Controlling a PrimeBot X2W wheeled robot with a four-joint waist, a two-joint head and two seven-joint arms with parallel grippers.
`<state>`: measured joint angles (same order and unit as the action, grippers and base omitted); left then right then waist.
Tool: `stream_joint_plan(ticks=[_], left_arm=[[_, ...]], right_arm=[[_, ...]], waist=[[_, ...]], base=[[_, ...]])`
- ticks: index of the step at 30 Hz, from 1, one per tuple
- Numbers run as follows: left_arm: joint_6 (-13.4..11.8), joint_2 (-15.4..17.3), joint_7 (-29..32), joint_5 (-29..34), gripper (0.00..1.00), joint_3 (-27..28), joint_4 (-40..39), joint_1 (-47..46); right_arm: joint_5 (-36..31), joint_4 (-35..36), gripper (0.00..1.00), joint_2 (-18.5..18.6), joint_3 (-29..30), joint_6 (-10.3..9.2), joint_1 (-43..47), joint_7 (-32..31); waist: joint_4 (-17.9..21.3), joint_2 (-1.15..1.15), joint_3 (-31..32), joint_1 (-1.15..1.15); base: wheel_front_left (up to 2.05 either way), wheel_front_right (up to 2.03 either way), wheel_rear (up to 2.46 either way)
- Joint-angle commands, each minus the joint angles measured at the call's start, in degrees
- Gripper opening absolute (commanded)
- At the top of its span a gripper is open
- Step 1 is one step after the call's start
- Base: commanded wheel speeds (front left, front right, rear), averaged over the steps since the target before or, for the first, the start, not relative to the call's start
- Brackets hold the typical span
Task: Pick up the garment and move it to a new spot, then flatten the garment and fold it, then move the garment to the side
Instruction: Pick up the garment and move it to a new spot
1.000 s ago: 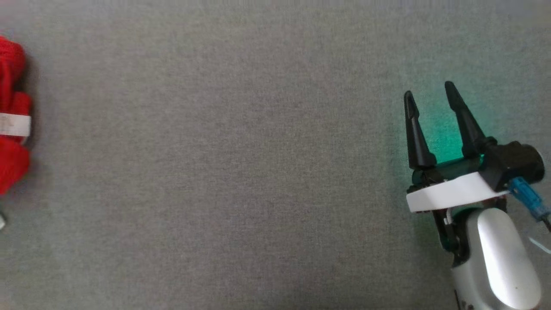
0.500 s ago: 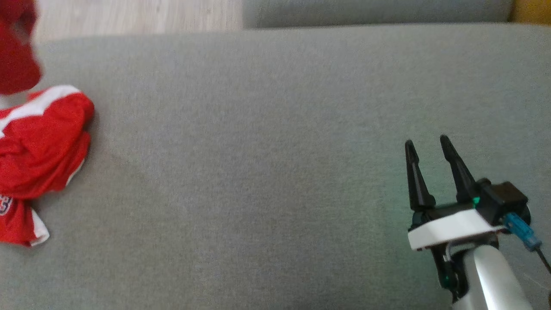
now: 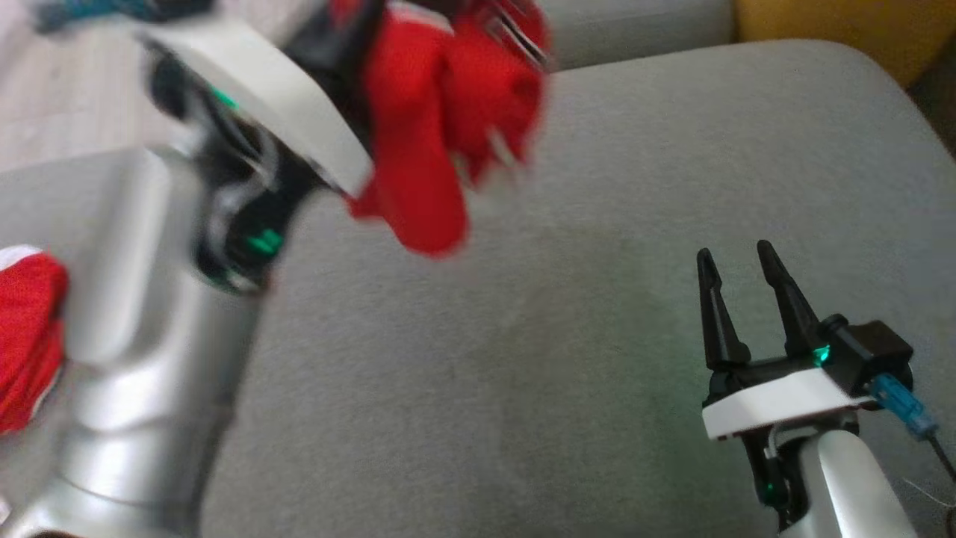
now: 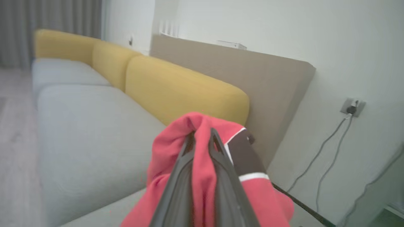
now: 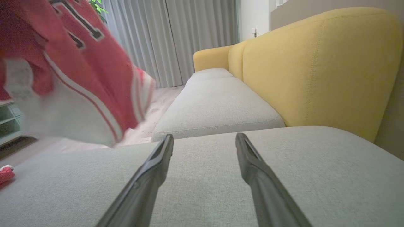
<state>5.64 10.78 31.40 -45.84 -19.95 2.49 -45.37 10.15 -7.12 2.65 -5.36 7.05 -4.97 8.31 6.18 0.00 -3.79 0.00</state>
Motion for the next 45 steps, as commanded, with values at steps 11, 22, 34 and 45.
stream_joint_plan(ticks=[11, 22, 34, 45], left_arm=[[1.43, 1.27, -15.28, 8.42, 0.39, -6.18, 16.73, 9.27], [-1.87, 0.08, -41.64, 12.77, 1.0, -3.93, 25.26, 19.19], [-10.06, 5.9, -46.22, 15.17, 1.0, 3.69, 14.2, 34.67], [-11.74, 7.95, -46.39, 16.44, 1.0, 8.0, 2.9, 45.16]], right_arm=[[1.34, 1.5, 1.0, 0.22, -3.19, 0.44, -3.87, 0.79], [-0.73, 1.17, 1.0, 0.22, -1.84, 0.44, -1.69, -0.68], [-2.12, 2.4, 1.0, 0.22, 0.19, 0.44, 1.71, -4.53], [-1.23, 1.48, 1.0, 0.22, 1.65, 0.44, 3.33, -7.58]], waist=[[8.3, 0.0, -3.16, 0.0], [4.4, 0.0, 0.63, 0.0], [-0.31, 0.0, 3.69, 0.0], [-2.29, 0.0, 4.95, 0.0]], base=[[0.0, 0.0, 0.0], [0.0, 0.0, 0.0], [0.0, 0.0, 0.0], [0.0, 0.0, 0.0]])
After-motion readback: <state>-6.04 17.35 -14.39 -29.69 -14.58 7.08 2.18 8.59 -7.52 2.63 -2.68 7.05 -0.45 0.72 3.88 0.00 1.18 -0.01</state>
